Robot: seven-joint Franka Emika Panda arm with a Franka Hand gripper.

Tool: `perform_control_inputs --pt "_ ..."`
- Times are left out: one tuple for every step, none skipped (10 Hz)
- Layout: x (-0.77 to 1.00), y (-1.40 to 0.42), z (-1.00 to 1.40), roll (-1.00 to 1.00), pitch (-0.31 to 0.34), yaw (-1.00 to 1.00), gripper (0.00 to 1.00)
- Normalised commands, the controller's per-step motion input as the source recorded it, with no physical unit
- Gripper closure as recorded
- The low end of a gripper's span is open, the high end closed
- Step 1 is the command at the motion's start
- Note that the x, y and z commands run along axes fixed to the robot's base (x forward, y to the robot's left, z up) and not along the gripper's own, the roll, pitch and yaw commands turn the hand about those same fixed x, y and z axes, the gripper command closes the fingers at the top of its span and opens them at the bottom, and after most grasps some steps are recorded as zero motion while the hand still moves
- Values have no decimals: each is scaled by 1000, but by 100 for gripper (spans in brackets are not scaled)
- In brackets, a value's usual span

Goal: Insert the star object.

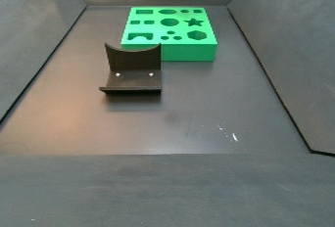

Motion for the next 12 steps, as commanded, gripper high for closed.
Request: perform_control_inputs --pt "-486 9 -974 -90 0 57 100" --pt "-463 46 -877 -136 -19 63 100" --pt "-443 40 -817 -160 -40 69 100" --pt "-397 83 -731 -169 -114 43 100" --pt "-54 163 -443 -177 -36 0 100" --pt "0 197 -277 -137 0 -89 100" --pt "89 211 -266 -109 0 -129 100" --pt "166 249 -271 -60 29 -191 100" --pt "180 231 -266 -39 47 -303 100" --pt "134 217 -231 -73 33 -423 100" --pt "69 234 -180 -79 23 -514 100" --pt "0 171 -166 -80 4 -594 100"
